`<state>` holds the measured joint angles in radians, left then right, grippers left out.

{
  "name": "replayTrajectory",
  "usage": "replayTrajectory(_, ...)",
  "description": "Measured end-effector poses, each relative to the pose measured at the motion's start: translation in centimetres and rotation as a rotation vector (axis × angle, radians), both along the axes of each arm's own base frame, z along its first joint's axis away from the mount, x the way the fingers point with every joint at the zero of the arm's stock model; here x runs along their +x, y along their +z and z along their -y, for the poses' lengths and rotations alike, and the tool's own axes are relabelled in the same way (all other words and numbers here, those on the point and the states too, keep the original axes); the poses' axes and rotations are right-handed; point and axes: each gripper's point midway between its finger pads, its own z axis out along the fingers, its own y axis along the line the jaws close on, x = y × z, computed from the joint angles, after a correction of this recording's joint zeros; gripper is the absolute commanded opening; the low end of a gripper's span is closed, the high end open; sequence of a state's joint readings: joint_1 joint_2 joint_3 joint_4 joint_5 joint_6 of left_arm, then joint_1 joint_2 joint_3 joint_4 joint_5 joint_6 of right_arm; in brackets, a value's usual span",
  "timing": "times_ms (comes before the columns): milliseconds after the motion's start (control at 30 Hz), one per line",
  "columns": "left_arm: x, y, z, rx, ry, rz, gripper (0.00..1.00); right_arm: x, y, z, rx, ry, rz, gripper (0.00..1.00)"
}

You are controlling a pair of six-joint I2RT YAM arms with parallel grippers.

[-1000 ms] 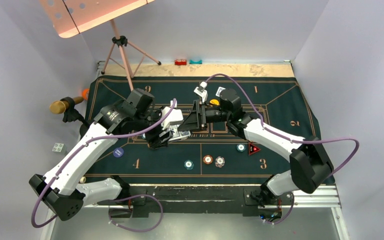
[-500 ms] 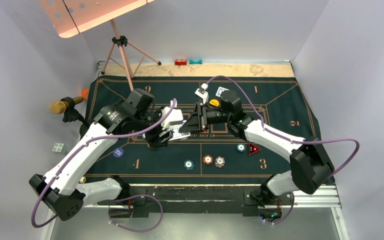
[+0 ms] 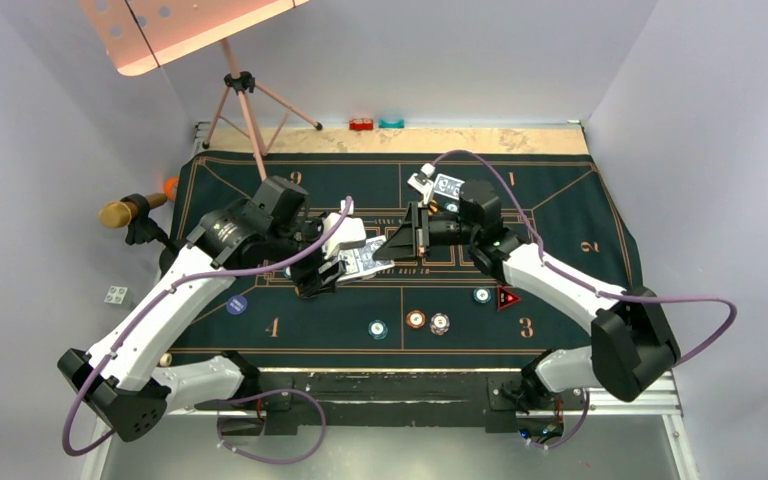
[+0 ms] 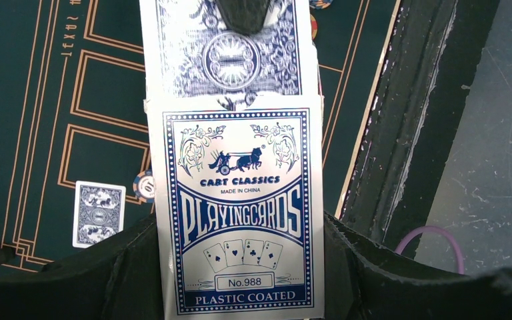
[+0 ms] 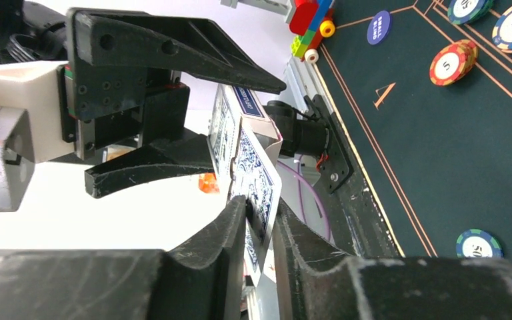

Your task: Distribute texas hold em gaming equipment

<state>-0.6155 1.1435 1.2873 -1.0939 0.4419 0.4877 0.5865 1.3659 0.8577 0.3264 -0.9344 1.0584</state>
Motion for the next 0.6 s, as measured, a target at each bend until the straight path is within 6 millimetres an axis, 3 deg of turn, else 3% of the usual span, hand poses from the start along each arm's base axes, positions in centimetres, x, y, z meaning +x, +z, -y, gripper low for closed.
replayTrajectory(167, 0.1, 0.1, 0.0, -0.002, 0.001, 0.003, 0.00, 0.8, 0.7, 1.5, 0.008, -0.044, 0.009, 0.00)
replayTrajectory(433, 0.0, 0.1, 0.0, -0.002, 0.000, 0.004, 0.00, 1.4, 1.6, 3.9, 0.005, -0.094, 0.016, 0.00)
replayTrajectory(600, 0.0, 0.1, 0.0, -0.002, 0.000, 0.004, 0.00, 2.1, 1.7, 6.4, -0.022, -0.154, 0.021, 0.00)
